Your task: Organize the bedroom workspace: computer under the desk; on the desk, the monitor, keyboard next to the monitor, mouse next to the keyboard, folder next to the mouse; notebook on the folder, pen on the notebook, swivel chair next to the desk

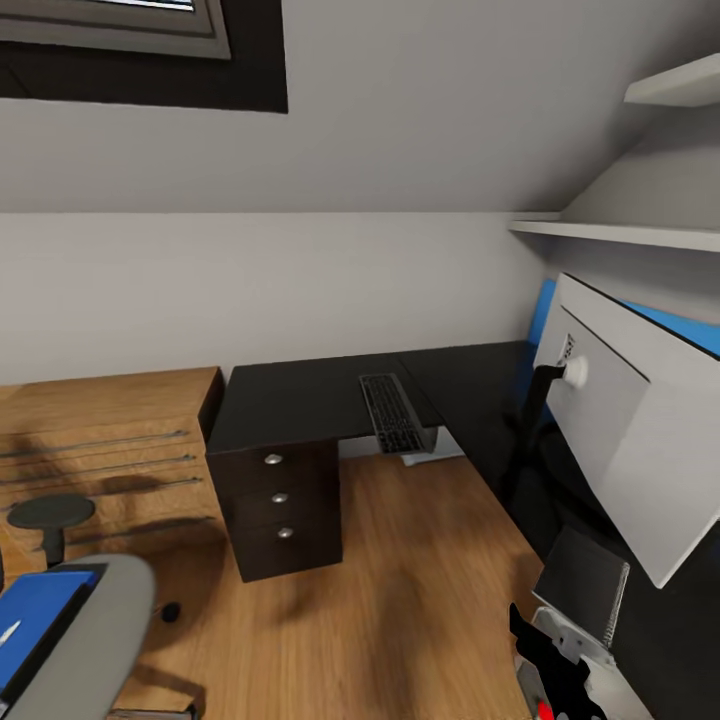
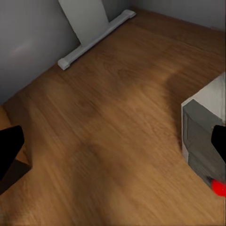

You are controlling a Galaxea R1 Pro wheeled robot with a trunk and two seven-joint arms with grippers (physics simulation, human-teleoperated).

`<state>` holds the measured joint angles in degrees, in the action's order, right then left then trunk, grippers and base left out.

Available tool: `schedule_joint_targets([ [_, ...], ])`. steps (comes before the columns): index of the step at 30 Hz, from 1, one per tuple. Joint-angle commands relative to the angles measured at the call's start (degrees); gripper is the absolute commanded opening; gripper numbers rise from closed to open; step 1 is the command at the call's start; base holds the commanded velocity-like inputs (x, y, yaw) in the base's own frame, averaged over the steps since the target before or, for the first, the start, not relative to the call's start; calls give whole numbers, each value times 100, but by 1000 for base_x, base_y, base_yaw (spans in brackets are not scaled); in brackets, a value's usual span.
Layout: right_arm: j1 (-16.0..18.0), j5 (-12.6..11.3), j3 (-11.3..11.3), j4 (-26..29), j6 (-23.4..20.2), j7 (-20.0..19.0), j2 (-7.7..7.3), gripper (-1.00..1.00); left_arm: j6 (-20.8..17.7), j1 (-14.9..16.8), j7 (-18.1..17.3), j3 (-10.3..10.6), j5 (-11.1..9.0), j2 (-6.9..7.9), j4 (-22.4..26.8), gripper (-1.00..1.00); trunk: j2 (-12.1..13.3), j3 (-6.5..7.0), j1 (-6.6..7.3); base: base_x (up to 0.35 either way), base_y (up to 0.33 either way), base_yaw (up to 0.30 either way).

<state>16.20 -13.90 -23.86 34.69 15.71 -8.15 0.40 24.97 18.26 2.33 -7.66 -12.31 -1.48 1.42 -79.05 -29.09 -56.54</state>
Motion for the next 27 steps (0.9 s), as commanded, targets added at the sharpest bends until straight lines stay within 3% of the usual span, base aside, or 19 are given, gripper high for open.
schedule_joint_targets([
  [1, 6, -61, -22, -6, 11, -55, 4, 100, 17, 2, 8, -42, 27, -2, -1, 100, -3, -5, 0, 0, 0, -257],
  [10, 6, -61, -22, -5, 11, -56, 4, 100, 23, 2, 3, -42, 27, -2, -1, 100, -3, -5, 0, 0, 20, -235],
  [18, 6, -53, -18, -135, 11, -57, -7, 100, 25, 2, 4, -40, 27, -2, -1, 100, -3, -5, 0, 0, 276, -36],
  [24, -13, -249, -31, -329, -183, -251, -202, 100, 17, 2, -8, -47, 27, -81, -1, 100, -62, -5, -32, 0, 0, 0],
  [27, -25, -344, -20, -426, -280, -259, -102, 100, 17, 2, 3, -49, 27, -107, -1, 100, -62, -5, -32, 0, 0, 0],
])
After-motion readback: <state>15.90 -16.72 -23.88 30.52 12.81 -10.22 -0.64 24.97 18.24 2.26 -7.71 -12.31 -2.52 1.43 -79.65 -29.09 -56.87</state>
